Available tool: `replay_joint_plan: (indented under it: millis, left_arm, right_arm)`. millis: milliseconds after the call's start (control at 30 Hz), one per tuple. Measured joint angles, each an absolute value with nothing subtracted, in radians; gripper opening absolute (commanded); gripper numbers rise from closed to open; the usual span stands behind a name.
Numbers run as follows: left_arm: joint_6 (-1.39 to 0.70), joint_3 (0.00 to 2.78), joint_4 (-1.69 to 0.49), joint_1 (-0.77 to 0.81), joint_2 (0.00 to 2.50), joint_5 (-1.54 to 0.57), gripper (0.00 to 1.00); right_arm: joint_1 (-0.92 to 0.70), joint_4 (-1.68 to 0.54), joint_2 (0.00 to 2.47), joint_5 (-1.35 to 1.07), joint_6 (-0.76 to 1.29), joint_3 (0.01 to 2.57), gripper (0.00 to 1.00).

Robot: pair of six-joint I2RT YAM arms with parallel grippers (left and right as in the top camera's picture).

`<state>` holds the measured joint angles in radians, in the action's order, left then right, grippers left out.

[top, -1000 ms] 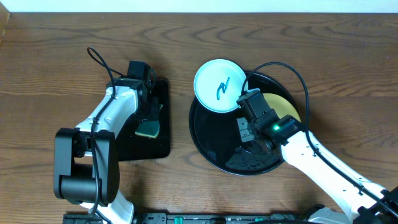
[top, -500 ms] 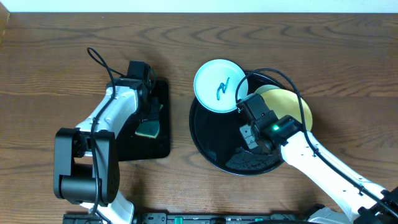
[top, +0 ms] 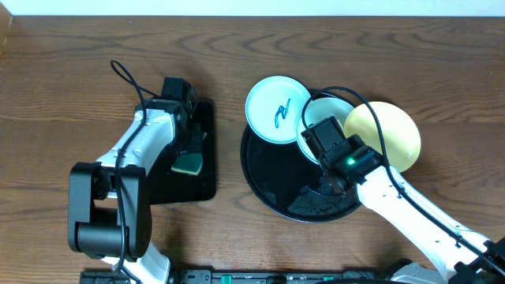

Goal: Clean dirty plates on tray and stack at the side

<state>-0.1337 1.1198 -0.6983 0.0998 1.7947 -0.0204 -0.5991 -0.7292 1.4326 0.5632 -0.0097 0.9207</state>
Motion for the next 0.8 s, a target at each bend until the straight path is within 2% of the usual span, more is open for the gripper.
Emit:
replay_joint_plan:
  millis: [133, 467, 600, 800]
  left_arm:
    - [-0.134, 1.120, -0.699, 0.100, 1.795, -0.020, 0.55]
    - [-0.134, 1.120, -0.699, 0.100, 1.795, -0.020, 0.55]
    - [-0.134, 1.120, -0.699, 0.100, 1.795, -0.020, 0.55]
    - [-0.134, 1.120, -0.699, 0.100, 1.795, -0.020, 0.55]
  right_arm:
    - [-0.599, -0.725, 1.433, 0.579, 0.031, 0.921, 0.01]
    - [-0.577, -0.720, 1.433, 0.484, 0.281, 0.921, 0.01]
    - [-0.527, -0.720, 1.433, 0.467, 0.316, 0.921, 0.01]
    - [-0.359, -0.714, 1.433, 0.456, 0.362, 0.921, 0.01]
